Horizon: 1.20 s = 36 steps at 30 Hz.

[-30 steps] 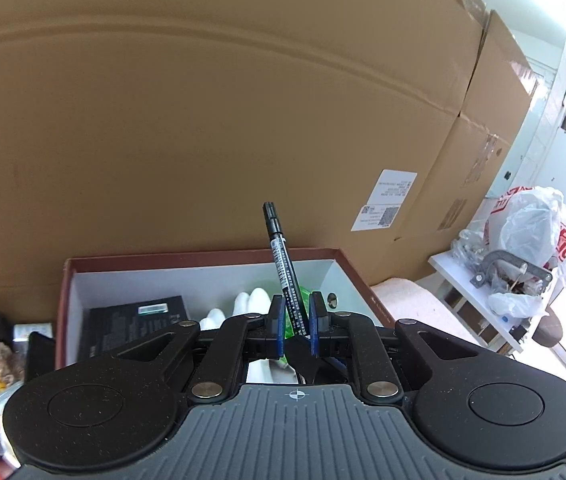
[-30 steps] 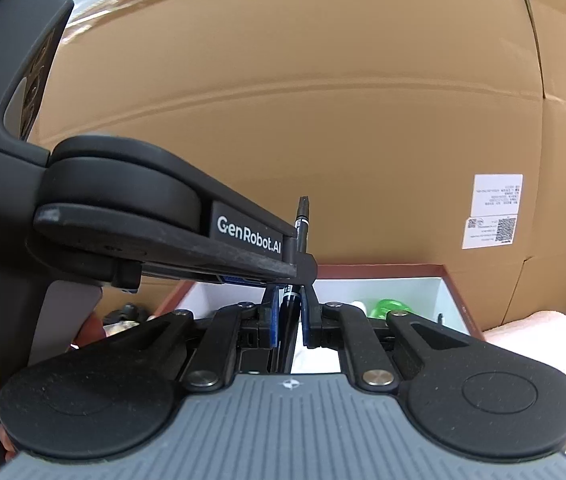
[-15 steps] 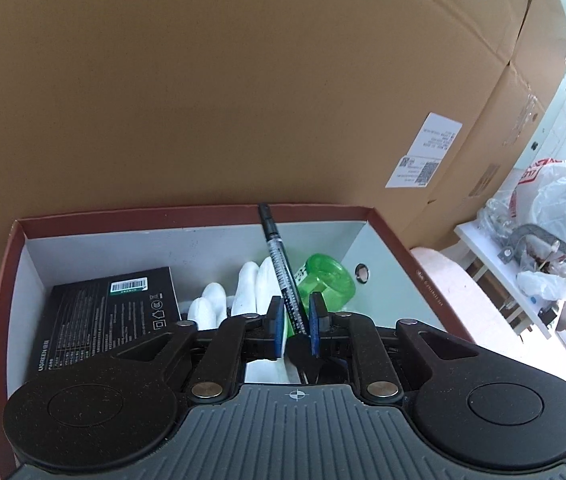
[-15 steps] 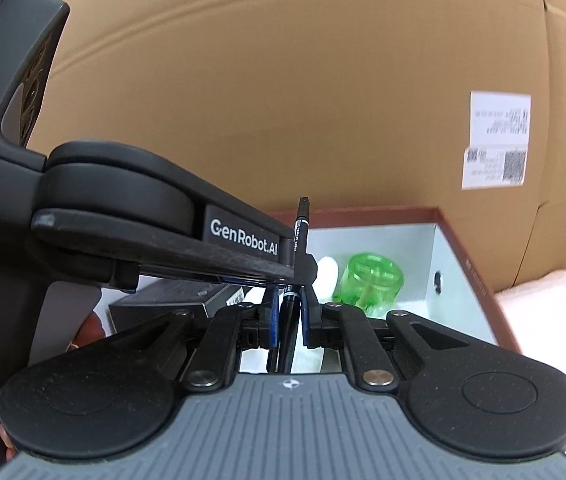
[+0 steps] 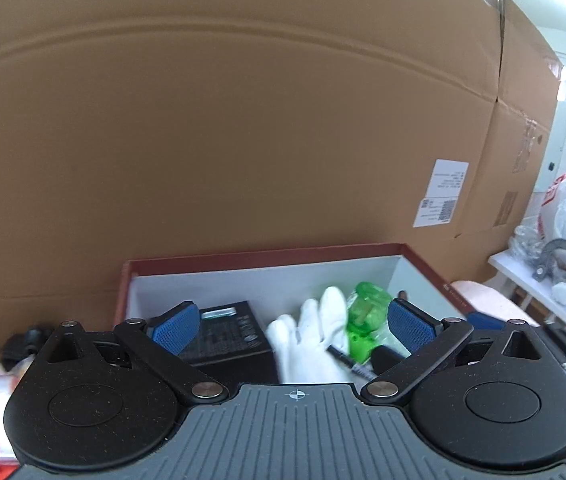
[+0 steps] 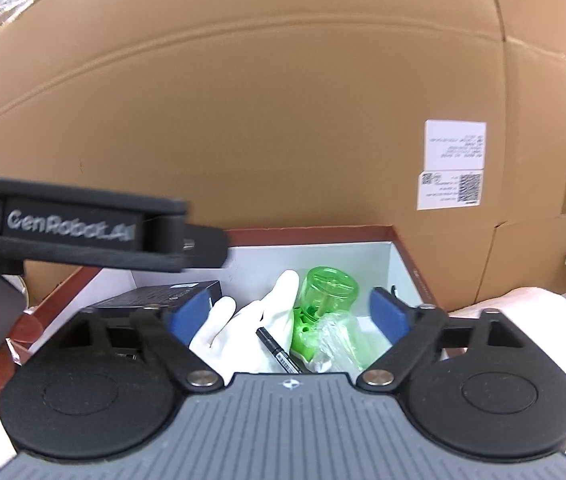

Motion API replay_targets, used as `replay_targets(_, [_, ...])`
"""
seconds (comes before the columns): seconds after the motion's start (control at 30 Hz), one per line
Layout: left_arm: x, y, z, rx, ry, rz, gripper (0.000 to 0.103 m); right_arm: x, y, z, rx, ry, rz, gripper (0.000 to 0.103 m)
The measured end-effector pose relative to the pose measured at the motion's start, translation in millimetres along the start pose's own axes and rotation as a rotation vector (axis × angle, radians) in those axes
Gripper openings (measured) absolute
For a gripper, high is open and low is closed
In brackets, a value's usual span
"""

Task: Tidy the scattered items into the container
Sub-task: 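Lower the marker into the container and open the left gripper, then withdraw the left gripper up out of the container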

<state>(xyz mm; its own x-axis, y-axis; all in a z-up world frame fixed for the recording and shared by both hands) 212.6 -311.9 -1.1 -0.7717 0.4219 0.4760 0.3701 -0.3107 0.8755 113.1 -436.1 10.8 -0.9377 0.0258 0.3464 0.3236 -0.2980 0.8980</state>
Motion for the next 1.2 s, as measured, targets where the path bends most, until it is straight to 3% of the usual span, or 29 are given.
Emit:
replay_targets(0.37, [66, -50, 3, -0.008, 0.121, 0.046, 0.103, 58, -22, 19, 0.073, -0.015, 0.003, 0.101])
replay_targets(0.57, [97, -63, 0, -0.033, 0.149, 0.059, 0.103, 83, -34, 22, 0.108, -0.039, -0.003, 0.102])
replay_targets(1.2, [138, -93, -20, -0.011, 0.149, 0.12, 0.103, 135, -54, 16, 0.124, -0.12, 0.053, 0.102])
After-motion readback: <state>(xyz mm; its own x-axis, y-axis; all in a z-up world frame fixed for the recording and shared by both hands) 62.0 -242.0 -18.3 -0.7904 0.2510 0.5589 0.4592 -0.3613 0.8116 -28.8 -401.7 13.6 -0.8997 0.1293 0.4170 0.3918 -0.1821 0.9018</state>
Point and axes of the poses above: each gripper's, at about its wrist camera, not at the fingertips, and x roughly against the way its jaws point, z to its left, y to its top, the point moved 6 cm from there along -x, roughly the way its jaws point, and after that the axes turned 10 degrees about -x, right-handed, at the moved point
